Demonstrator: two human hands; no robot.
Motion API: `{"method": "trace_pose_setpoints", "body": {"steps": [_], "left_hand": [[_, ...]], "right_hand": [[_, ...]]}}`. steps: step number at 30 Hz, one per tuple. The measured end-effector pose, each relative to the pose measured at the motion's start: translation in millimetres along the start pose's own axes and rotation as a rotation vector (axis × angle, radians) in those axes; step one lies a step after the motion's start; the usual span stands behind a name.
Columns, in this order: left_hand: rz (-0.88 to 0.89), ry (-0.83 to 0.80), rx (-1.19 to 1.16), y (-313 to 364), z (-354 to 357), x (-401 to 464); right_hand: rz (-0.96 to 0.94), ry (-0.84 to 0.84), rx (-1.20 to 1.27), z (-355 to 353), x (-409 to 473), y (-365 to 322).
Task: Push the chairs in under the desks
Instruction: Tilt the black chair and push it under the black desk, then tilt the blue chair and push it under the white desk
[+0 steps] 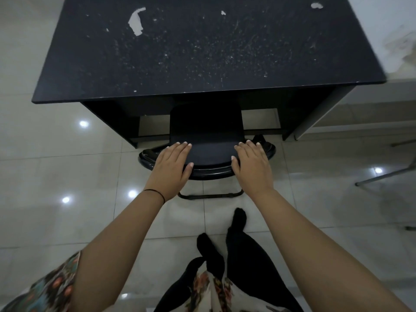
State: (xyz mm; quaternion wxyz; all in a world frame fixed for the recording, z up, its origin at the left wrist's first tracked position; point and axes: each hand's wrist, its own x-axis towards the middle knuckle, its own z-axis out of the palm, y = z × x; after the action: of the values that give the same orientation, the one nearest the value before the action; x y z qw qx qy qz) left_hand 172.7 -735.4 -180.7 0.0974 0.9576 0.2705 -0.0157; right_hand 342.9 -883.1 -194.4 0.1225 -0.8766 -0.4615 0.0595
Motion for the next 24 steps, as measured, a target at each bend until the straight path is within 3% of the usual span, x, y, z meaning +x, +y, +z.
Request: {"method": "trace_pose_setpoints", "body": {"steps": [12, 24], "left_hand": [[0.112, 0.056, -0.030, 86, -47, 94], [0.353, 0.017, -0.023, 302, -83, 240]], "right_hand": [[0.090, 0.076, 0.059, -74, 34, 65], [0.350, 0.041, 0.128, -207, 26, 275]]}}
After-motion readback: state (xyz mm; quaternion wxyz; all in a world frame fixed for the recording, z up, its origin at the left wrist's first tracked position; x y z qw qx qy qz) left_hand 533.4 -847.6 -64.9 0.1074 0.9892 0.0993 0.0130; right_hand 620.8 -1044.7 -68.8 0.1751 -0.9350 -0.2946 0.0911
